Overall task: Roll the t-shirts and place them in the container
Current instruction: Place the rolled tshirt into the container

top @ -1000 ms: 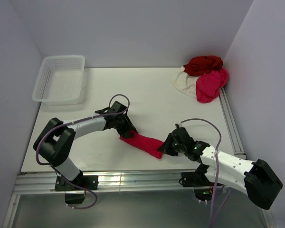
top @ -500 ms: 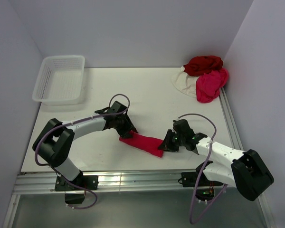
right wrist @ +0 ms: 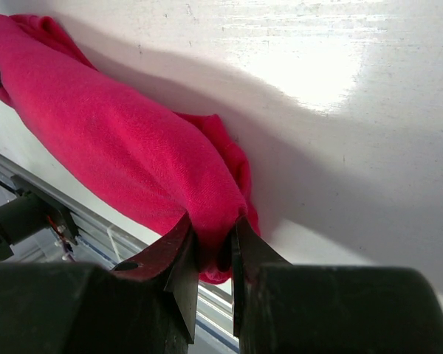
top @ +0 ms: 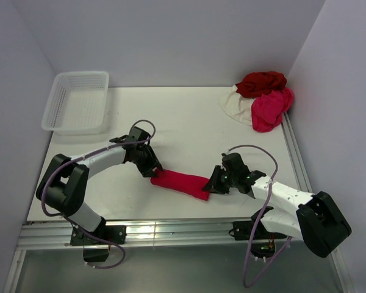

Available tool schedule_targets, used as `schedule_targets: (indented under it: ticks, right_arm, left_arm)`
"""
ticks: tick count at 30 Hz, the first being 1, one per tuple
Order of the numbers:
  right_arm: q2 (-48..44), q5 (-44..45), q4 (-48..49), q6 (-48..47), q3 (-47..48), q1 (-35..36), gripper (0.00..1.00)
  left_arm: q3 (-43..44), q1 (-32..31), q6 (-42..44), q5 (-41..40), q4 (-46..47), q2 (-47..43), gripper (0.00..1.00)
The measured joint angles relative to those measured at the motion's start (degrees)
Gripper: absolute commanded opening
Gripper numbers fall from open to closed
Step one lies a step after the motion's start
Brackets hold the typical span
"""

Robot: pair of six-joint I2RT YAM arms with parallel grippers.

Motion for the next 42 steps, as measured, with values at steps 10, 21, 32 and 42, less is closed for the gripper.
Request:
schedule_targets:
  ticks: [10, 21, 32, 42]
  right_arm:
    - [2.51, -0.15, -1.27, -2.05, 2.21, 0.0, 0.0]
    - [3.8, -0.2, -2.03, -3.26, 3.32, 0.0, 0.0]
    - [4.72, -0.17, -3.21, -4.09, 4.46, 0.0, 0.0]
    - [4.96, 0.48, -4.72, -4.85, 5.25, -0.07, 0.0]
  left_arm:
    - [-2.64, 0.68, 7.02, -3.04, -2.03, -2.62, 0.51]
    - [-3.89, 0.83, 12.52, -2.14, 0.13, -3.19, 0.57]
    - [-6.05, 0.72, 13.4, -2.56, 2.84, -3.85, 0.58]
    - [-7.15, -4.0, 8.33, -4.83, 10.99, -1.4, 0.51]
